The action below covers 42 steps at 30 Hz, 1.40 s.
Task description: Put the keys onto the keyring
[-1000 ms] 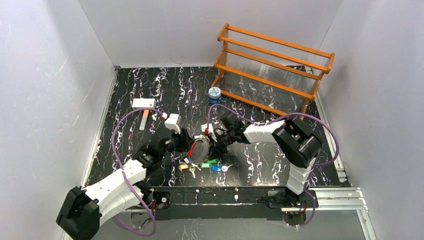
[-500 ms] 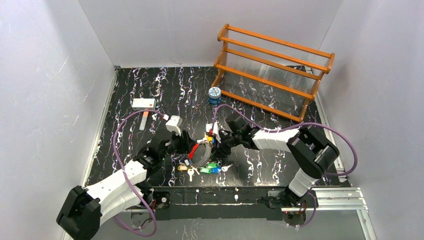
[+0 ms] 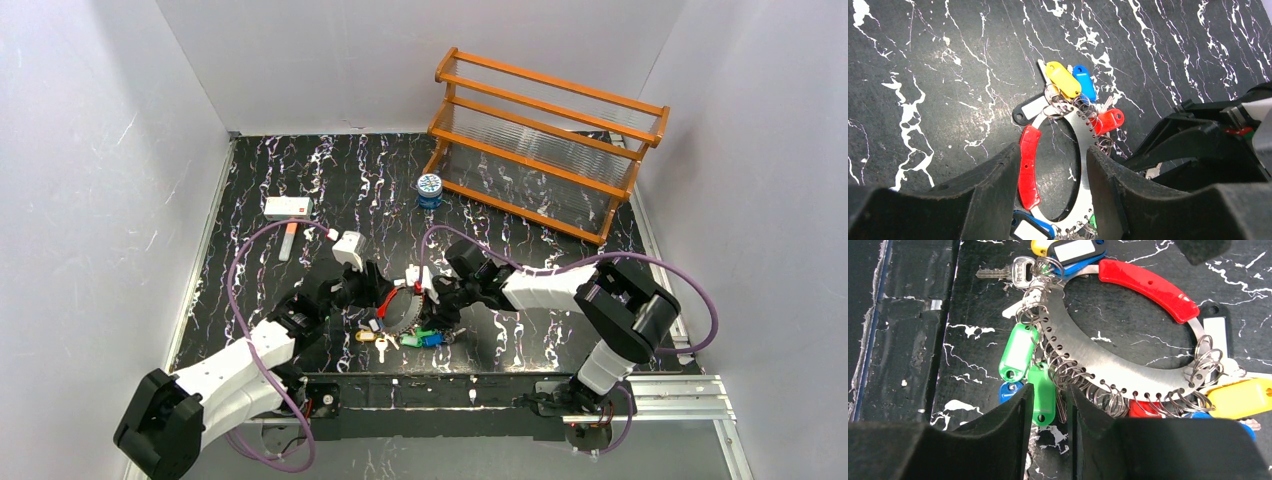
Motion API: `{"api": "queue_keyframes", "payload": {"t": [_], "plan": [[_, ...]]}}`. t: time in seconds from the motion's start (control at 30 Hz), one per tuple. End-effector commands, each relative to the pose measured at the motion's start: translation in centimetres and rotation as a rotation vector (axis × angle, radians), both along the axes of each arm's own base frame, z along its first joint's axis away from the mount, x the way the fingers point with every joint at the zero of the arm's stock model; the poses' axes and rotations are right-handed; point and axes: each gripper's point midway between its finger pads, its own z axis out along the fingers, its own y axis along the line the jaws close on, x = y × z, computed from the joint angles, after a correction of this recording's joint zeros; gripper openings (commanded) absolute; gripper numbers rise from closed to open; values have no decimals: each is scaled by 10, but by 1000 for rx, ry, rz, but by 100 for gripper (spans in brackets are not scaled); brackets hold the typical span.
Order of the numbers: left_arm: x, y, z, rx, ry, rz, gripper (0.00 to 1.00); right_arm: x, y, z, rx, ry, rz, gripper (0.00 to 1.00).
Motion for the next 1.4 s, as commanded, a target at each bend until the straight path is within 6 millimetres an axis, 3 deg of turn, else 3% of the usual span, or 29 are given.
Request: {"api": "queue_keyframes", "payload": {"t": [0.0,0.33,0.7,0.9,1.1,1.37], "plan": [[0,-4,2,-14,-4,-13,50,-4,9,13,53,-22,32,38],[0,-4,-3,-10,11,-7,50,1,15,2,24,-37,-7,38],[2,-6,-2,-14,8,-10,51,54,19,-13,-28,-177,-232,31],[1,-5,-4,-11,11,-7,51,87,21,3,26,-235,-357,31],[1,-4,-5,-8,13,-6,51,114,2,20,75,-231,-458,35],[1,-4,-10,-3,26,-3,52,116,-15,49,160,-274,-464,46]]}}
